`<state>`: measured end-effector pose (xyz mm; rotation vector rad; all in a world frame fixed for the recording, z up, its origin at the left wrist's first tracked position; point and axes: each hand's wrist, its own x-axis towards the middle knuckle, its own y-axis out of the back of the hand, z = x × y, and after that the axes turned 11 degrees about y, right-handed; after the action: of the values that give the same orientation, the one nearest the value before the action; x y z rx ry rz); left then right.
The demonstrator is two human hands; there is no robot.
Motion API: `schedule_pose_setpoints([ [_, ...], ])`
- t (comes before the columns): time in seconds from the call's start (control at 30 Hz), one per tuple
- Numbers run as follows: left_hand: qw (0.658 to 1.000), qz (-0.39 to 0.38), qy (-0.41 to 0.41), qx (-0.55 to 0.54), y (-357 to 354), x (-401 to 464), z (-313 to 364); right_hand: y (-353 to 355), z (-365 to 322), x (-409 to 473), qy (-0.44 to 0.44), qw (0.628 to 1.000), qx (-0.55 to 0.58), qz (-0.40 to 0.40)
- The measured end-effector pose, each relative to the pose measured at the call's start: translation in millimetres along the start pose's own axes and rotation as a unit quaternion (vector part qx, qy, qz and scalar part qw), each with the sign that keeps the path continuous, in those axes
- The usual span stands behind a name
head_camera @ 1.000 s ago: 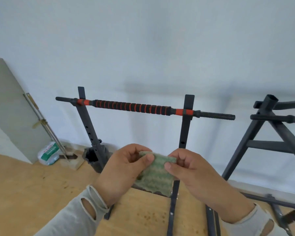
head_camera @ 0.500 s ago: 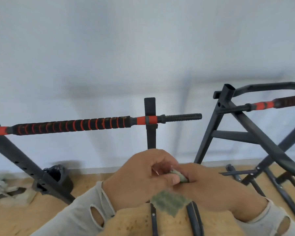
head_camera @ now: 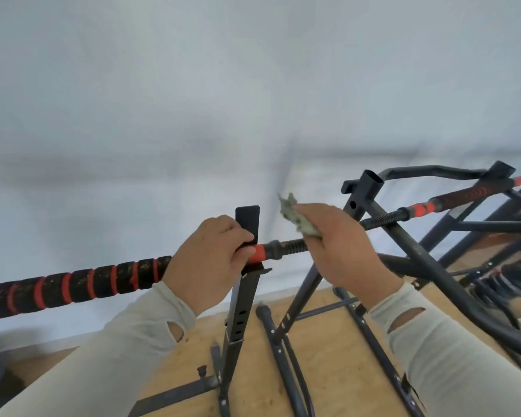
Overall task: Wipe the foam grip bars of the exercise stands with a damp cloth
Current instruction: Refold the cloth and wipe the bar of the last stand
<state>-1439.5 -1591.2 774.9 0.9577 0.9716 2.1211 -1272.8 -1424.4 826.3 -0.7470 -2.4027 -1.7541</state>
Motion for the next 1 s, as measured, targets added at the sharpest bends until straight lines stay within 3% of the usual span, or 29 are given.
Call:
schedule_pose_setpoints([
  [0.07,1.0,-0.023,-0.004,-0.004,-4.5,1.4,-3.0,-19.5,10.6,-2.3,0.053,0.99,-0.053,-0.119],
  [0.13,0.999,-0.045,0.002,-0.004,-6.1,4.1,-4.6,-22.0,17.7,-9.7,0.082,0.983,-0.058,-0.155],
  [0.33,0.999,-0.037,0.023,0.018,-7.1,-0.2,-1.8,-11.2,44.3,-2.7,0.167,0.972,-0.033,-0.161],
  [0.43,0.998,-0.04,0.034,0.034,-5.0,-1.7,0.9,-22.2,50.9,7.5,0.181,0.977,-0.021,-0.111],
  [0.53,0.997,-0.05,0.039,0.042,-4.6,1.3,2.0,-21.1,48.0,16.2,0.14,0.984,0.038,-0.104],
  [0.63,0.997,-0.043,0.036,0.054,-6.3,1.7,1.9,-18.5,45.0,40.5,0.069,0.978,0.067,-0.183],
  [0.8,0.996,-0.05,0.051,0.052,-4.3,-0.4,3.5,-22.2,59.5,81.8,0.03,0.947,-0.033,-0.319],
  [0.87,0.996,-0.05,0.052,0.055,-3.4,1.1,4.6,-10.0,77.4,81.7,0.017,0.942,-0.065,-0.329],
  [1.0,0.996,-0.043,0.052,0.062,-2.9,0.4,5.8,16.2,95.0,61.2,0.004,0.96,0.008,-0.28],
])
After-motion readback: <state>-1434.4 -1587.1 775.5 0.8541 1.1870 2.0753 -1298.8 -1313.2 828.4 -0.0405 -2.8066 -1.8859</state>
